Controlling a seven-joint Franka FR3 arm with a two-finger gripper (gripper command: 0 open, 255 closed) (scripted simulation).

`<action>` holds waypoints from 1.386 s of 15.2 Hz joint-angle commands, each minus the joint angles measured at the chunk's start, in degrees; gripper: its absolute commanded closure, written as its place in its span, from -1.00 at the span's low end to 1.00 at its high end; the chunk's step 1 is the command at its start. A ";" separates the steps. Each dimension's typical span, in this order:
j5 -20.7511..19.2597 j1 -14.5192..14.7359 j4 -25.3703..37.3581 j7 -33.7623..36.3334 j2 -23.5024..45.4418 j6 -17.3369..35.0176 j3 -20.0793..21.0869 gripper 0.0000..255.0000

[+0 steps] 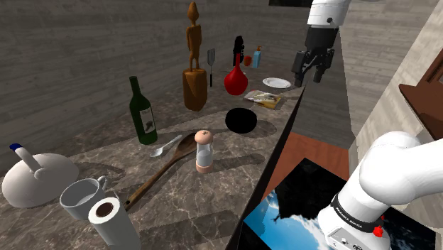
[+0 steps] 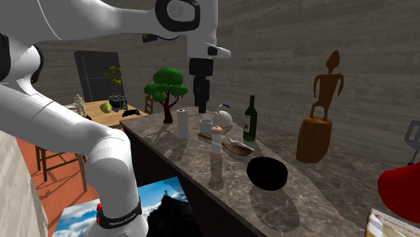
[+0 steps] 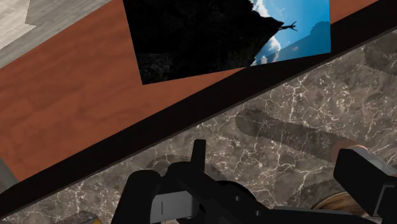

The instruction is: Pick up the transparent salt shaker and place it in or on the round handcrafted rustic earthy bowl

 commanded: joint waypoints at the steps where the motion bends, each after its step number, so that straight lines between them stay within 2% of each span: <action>1: 0.00 0.00 0.00 0.00 0.00 0.00 0.00 -1.00; 11: 7.96 3.21 -5.05 9.51 8.69 15.65 7.39 -1.00; 21: 12.97 6.07 -2.47 17.71 23.78 31.09 14.47 -1.00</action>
